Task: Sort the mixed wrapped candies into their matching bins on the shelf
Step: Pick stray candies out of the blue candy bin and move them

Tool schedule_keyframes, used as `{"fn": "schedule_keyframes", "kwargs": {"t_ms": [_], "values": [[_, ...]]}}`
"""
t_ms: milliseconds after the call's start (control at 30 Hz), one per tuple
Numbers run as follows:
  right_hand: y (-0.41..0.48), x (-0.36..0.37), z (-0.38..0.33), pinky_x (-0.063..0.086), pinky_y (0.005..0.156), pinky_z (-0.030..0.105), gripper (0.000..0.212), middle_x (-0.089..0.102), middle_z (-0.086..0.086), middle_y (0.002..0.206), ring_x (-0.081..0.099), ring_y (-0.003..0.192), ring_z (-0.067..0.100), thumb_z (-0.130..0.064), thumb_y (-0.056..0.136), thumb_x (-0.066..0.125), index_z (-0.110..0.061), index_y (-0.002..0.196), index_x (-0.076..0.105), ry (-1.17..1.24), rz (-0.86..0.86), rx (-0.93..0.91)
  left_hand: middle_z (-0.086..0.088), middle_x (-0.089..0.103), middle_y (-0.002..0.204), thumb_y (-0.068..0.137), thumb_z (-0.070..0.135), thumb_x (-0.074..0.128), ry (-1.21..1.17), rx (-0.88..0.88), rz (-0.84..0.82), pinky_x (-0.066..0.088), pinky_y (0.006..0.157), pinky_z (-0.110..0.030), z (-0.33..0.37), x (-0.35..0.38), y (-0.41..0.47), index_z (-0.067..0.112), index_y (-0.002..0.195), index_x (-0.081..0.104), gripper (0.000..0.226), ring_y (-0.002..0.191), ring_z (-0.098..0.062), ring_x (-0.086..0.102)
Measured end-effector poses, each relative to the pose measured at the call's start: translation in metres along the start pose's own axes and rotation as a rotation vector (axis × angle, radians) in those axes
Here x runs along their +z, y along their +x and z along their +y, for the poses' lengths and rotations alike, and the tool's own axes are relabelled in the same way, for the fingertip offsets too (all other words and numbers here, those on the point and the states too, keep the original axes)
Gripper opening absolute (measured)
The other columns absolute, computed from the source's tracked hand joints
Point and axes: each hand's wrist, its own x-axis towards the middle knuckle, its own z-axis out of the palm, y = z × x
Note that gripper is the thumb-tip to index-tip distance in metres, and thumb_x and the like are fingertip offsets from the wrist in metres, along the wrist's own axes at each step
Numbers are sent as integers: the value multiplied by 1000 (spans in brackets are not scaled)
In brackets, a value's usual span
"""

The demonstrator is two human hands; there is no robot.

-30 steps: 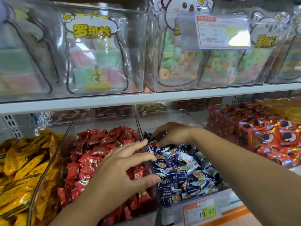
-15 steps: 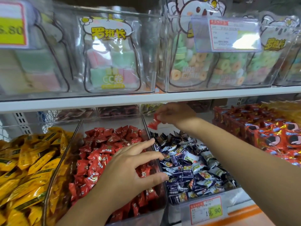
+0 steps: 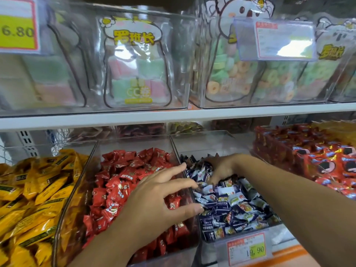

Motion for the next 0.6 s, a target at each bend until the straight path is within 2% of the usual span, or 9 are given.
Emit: {"fn": "schedule_keyframes", "kwargs": {"t_ms": [100,200,267,300,333,400,433,500,600], "values": [[10,9,4,43,98,32,88,43,8,146,48,122,26,-19,79,72,-23,151,21,209,210,-113,53,13,138,68,83,51,-28,-5,1,21,106,-27,0,0,0,71,113,46,47,133,15,19],[3,9,-5,46,85,30,76,53,1,133,52,111,18,-13,74,73,-28,140,41,405,253,-249,52,16,139,67,83,52,-43,4,14,23,108,-29,-1,-1,0,69,112,49,47,133,15,21],[-15,-4,-7,43,79,25,71,52,-5,131,51,109,12,-17,75,77,-35,136,44,336,151,-325,51,17,139,66,84,50,-43,-5,9,23,109,-31,-1,-1,1,69,112,49,49,134,14,20],[-26,-13,-6,43,83,25,70,49,-9,132,49,112,10,-22,76,77,-39,135,44,261,50,-341,52,16,139,65,85,49,-45,-10,5,23,109,-31,-1,-1,0,70,112,48,50,134,14,20],[-38,-24,-2,42,93,30,68,44,-13,135,44,119,9,-29,78,77,-44,135,43,203,-58,-336,52,15,139,64,86,48,-45,-13,3,23,110,-32,-1,-1,0,70,112,48,51,134,13,20],[-54,-42,12,36,107,38,58,42,-16,138,37,130,11,-38,82,72,-48,132,45,220,-189,-293,53,14,139,63,89,46,-39,-11,3,24,111,-35,-1,-1,0,71,113,46,52,135,13,20],[-56,-50,21,38,106,38,50,46,-15,137,40,131,14,-41,84,69,-47,129,49,289,-164,-268,53,13,139,63,90,44,-34,-10,2,24,112,-35,0,-1,0,72,113,46,53,135,13,20],[-51,-62,36,45,100,34,33,50,-11,138,50,124,17,-40,92,61,-41,125,56,411,15,-197,54,11,138,63,91,44,-29,-16,-3,24,112,-37,1,-2,-1,72,113,45,53,135,13,19],[-29,-64,44,50,93,32,34,52,0,135,56,111,19,-35,99,49,-28,132,54,456,153,-92,54,10,138,66,87,48,-32,-25,-21,25,114,-40,2,-2,-1,74,113,43,48,135,13,19]]}}
